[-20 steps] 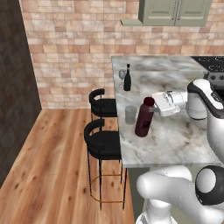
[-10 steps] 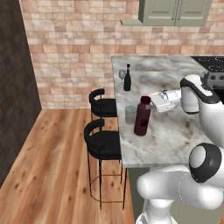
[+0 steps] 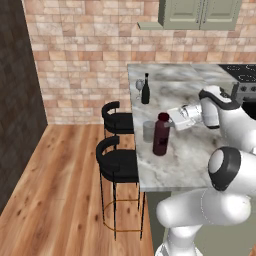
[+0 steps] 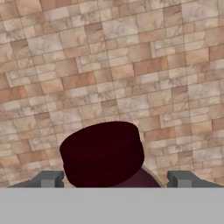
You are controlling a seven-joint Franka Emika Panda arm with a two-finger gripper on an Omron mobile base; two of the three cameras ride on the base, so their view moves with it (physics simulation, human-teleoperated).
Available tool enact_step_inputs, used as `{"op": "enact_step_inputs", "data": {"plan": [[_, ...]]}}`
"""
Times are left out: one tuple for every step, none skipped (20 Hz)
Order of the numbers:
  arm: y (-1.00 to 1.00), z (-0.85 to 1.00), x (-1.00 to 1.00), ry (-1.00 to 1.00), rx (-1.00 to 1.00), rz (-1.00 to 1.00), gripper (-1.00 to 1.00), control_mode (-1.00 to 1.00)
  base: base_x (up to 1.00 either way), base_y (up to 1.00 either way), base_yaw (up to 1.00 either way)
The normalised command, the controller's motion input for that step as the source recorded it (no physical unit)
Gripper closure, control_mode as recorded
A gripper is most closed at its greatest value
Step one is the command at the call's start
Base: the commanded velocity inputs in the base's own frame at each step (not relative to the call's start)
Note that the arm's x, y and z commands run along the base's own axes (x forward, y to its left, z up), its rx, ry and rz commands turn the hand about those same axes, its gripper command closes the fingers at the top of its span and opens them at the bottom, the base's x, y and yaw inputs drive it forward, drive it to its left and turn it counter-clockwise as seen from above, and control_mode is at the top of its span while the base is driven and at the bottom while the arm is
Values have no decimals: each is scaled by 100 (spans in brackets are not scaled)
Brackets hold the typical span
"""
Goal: There is a wine glass and glass cup on the dining counter. Place the wine bottle next to the wine glass and the juice bottle next to the glass cup.
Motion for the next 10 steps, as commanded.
{"op": "enact_step_inputs", "data": {"plan": [[-1,-13,36,0,-5,0,100,-100,0,0,0],[0,-11,39,0,-6,0,100,-100,0,0,0],[-1,-9,39,0,-3,0,100,-100,0,0,0],[-2,-8,38,0,-2,0,100,-100,0,0,0],[-4,-8,38,0,-1,1,100,-100,0,0,0],[-2,-7,35,0,0,0,100,-100,0,0,0],[-2,-9,33,0,0,1,100,-100,0,0,0],[-2,-12,29,0,0,1,100,-100,0,0,0],[0,-15,24,0,0,3,100,-100,0,0,0],[0,-18,20,0,0,5,100,-100,0,0,0]]}}
